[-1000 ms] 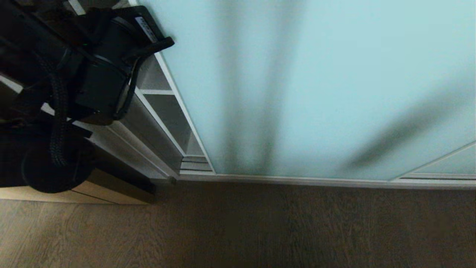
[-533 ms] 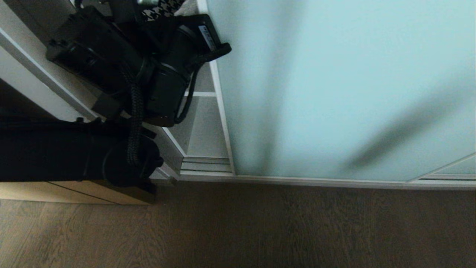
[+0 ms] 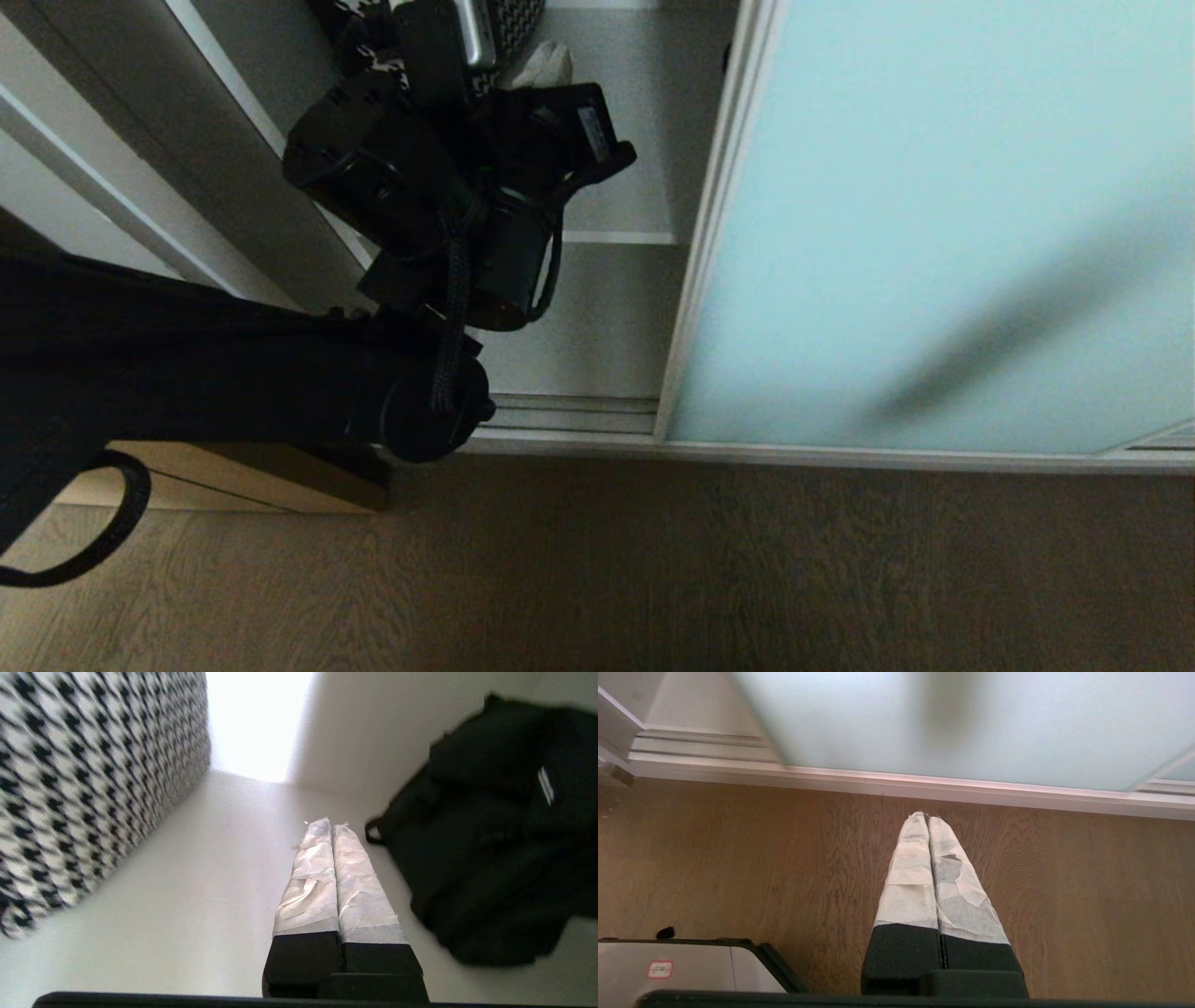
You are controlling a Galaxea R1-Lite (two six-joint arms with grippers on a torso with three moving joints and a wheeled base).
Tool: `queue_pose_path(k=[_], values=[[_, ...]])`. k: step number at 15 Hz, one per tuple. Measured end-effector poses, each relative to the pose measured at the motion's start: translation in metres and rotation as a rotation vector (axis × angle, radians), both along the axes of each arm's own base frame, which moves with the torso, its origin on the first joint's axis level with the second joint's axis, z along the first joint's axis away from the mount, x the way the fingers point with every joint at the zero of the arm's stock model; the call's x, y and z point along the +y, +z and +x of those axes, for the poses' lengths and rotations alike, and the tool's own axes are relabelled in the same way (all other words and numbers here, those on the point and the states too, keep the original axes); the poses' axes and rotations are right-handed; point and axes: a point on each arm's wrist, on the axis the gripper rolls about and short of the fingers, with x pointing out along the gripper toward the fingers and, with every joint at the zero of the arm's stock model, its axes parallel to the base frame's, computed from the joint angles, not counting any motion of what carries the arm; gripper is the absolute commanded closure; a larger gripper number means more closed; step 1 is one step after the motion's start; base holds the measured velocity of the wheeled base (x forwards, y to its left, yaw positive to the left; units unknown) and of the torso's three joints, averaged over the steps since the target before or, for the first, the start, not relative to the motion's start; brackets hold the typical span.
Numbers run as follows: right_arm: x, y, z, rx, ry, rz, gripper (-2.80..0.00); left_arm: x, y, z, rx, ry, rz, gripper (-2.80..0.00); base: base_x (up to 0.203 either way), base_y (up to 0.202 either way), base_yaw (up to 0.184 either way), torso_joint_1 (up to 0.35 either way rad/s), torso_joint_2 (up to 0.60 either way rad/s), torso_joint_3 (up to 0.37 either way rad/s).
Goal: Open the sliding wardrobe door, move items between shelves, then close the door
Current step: Open the door
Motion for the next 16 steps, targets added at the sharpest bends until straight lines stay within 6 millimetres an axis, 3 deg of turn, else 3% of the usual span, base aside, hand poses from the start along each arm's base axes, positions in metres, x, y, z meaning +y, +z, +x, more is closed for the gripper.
queue_pose_path(k=[3,7,11,16], values=[[0.0,0.0,0.0,0.0,0.0,0.0,0.0,0.027,0.021,-0.012,-0.014,0.078,-0.008,0.0,0.0,0.0,0.0,0.0,0.0,0.0],[0.0,0.0,0.0,0.0,0.0,0.0,0.0,0.08,0.011,-0.041,0.117,0.207,0.131,0.0,0.0,0.0,0.0,0.0,0.0,0.0],[0.0,0.0,0.0,0.0,0.0,0.0,0.0,0.135,-0.011,-0.103,0.263,0.299,0.248,0.0,0.0,0.0,0.0,0.0,0.0,0.0],[0.0,0.0,0.0,0.0,0.0,0.0,0.0,0.202,-0.06,-0.192,0.342,0.488,0.248,0.0,0.0,0.0,0.0,0.0,0.0,0.0]])
